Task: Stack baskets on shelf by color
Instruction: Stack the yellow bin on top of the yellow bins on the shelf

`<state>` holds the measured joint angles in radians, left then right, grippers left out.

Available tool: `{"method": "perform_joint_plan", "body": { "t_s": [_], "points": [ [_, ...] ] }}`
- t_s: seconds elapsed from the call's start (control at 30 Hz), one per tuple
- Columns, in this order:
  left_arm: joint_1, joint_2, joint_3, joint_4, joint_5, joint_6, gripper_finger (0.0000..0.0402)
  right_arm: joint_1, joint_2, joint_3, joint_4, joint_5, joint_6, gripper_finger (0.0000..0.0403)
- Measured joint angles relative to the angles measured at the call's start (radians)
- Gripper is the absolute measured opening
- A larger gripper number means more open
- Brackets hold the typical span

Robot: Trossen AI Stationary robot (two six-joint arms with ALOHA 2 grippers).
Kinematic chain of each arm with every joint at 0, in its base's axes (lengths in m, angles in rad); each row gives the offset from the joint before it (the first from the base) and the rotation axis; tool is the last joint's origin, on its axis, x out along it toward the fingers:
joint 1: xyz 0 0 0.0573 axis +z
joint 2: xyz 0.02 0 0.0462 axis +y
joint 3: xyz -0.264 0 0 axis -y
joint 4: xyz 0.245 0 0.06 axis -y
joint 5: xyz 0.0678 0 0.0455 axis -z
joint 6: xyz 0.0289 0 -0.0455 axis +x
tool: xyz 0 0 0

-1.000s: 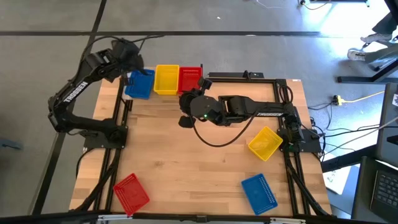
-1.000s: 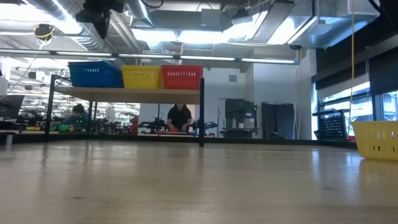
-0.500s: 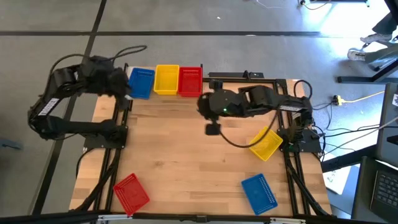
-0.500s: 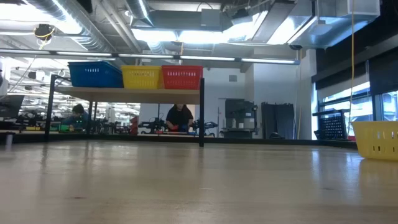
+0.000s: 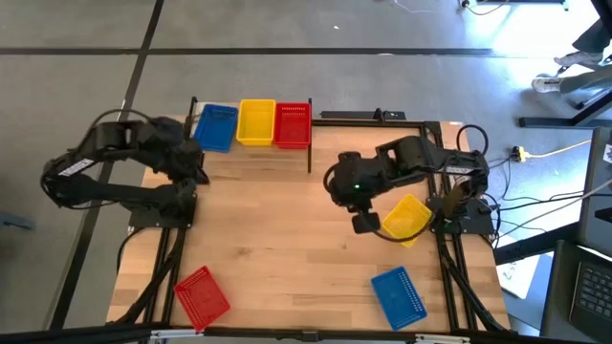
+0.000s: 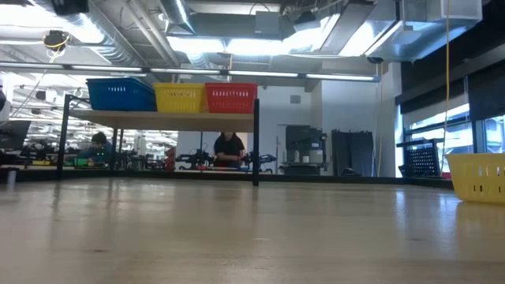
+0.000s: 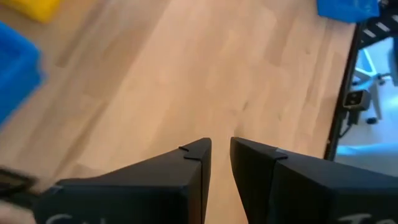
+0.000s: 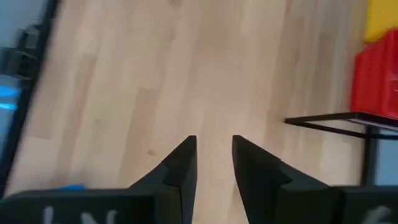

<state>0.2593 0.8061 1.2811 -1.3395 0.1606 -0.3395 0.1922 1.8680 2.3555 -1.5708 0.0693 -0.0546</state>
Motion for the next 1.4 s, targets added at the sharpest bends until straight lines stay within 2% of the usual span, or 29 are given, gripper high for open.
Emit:
{"method": "perform_joint_plan", "body": {
  "t_s": [0.2, 0.4, 0.53, 0.7, 0.8, 0.9, 1.0, 1.13, 1.27, 1.4],
  "points": [
    [-0.139, -0.008, -0.138, 0.173, 0.041, -0.076, 0.0053, 0.044, -0.032, -0.026, 0.001, -0.044, 0.056, 0.0101],
    [-0.324, 0.037, -0.213, 0.303, 0.033, -0.079, 0.0053, 0.073, -0.126, -0.146, 0.001, -0.046, 0.179, 0.0101],
    [-0.452, 0.085, -0.238, 0.399, 0.027, -0.079, 0.0053, 0.074, -0.233, -0.32, 0.0, -0.041, 0.336, 0.0101],
    [-0.606, 0.164, -0.239, 0.41, -0.09, -0.152, 0.0053, 0.074, -0.366, -0.59, 0.005, 0.022, 0.654, 0.0101],
    [-0.681, 0.213, -0.239, 0.41, -0.15, -0.227, 0.0053, 0.073, -0.426, -0.74, 0.016, 0.024, 0.858, 0.0101],
    [-0.75, 0.257, -0.239, 0.411, -0.219, -0.289, 0.0053, 0.073, -0.448, -0.872, 0.038, 0.008, 0.974, 0.0101],
    [-0.804, 0.292, -0.239, 0.411, -0.274, -0.36, 0.0053, 0.073, -0.451, -0.984, 0.062, -0.06, 1.05, 0.0101],
    [-0.846, 0.324, -0.239, 0.412, -0.3, -0.439, 0.0053, 0.073, -0.45, -1.121, 0.206, -0.13, 1.097, 0.0101],
    [-0.859, 0.334, -0.239, 0.416, -0.308, -0.492, 0.0053, 0.073, -0.451, -1.224, 0.354, -0.15, 1.106, 0.0101],
    [-0.859, 0.334, -0.239, 0.439, -0.309, -0.514, 0.0053, 0.073, -0.451, -1.307, 0.398, -0.144, 1.175, 0.0101]
  ]
}}
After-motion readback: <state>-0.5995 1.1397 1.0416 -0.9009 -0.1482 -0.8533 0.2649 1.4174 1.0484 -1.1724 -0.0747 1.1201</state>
